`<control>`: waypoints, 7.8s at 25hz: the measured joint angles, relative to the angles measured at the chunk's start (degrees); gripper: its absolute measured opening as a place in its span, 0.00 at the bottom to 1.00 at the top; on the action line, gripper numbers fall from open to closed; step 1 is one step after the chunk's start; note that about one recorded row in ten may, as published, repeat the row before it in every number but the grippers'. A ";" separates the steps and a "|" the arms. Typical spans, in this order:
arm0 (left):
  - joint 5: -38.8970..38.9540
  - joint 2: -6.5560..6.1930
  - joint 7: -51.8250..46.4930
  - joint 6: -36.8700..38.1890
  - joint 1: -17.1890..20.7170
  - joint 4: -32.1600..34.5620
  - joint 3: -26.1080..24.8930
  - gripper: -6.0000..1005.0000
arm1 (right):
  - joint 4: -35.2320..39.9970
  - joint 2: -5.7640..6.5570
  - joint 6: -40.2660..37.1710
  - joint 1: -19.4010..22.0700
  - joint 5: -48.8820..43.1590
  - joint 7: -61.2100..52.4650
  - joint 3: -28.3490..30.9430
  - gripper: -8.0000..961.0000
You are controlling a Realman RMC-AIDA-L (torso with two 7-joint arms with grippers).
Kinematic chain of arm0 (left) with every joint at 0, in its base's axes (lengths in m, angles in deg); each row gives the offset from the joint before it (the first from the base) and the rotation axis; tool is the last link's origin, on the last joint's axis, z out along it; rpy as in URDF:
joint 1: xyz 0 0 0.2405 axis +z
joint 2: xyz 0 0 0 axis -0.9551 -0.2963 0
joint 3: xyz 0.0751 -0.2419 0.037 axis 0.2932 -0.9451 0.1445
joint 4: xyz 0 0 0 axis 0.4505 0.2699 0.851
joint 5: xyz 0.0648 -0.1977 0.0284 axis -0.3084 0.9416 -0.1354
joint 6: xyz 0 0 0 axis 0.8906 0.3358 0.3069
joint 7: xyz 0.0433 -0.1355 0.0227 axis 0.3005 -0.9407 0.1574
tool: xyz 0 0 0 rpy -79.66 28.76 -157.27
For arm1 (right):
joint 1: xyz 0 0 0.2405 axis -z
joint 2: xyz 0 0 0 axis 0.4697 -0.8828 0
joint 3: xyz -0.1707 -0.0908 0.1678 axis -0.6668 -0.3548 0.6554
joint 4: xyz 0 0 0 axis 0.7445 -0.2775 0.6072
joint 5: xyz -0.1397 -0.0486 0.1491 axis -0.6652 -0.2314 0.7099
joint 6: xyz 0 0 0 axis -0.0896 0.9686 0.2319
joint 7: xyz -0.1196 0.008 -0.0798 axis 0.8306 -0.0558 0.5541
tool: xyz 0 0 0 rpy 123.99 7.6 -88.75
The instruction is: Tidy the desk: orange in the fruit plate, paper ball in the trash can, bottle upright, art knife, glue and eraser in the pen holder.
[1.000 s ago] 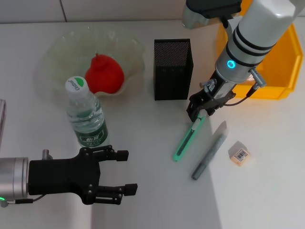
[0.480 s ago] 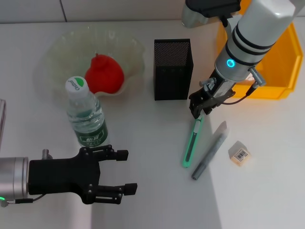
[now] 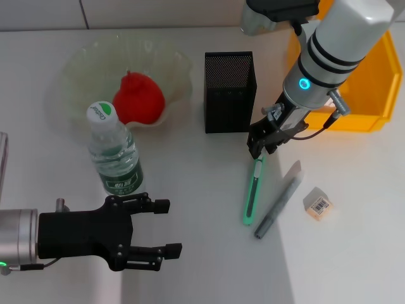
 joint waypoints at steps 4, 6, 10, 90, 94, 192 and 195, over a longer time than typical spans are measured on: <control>0.00 -0.08 0.00 -0.02 0.01 -0.01 0.04 0.86 | 0.10 0.00 -0.89 0.65 0.06 -0.08 1.97 0.31; 0.00 -0.13 0.01 -0.02 -0.02 -0.01 0.05 0.86 | 0.72 0.00 -1.23 1.57 0.26 -0.10 3.24 0.31; 0.00 -0.17 0.31 -0.02 -0.03 -0.01 0.05 0.86 | 1.11 0.00 -1.21 2.39 0.47 -0.12 3.88 0.31; 0.31 -0.08 1.93 -1.42 0.22 -0.90 0.75 0.86 | 0.05 0.00 0.47 2.34 2.26 0.06 0.19 0.19; 0.34 -0.09 1.88 -1.42 0.29 -0.89 0.75 0.86 | 0.61 0.00 0.44 2.44 2.32 0.27 0.16 0.19; 5.86 0.33 -6.07 0.58 -1.51 -5.38 0.75 0.86 | 49.07 1.83 -42.02 25.98 -2.34 79.87 6.21 0.68; 5.94 0.41 -6.07 -0.06 -1.38 -5.48 0.75 0.86 | 46.59 1.80 -40.42 24.89 -3.08 82.27 5.38 0.68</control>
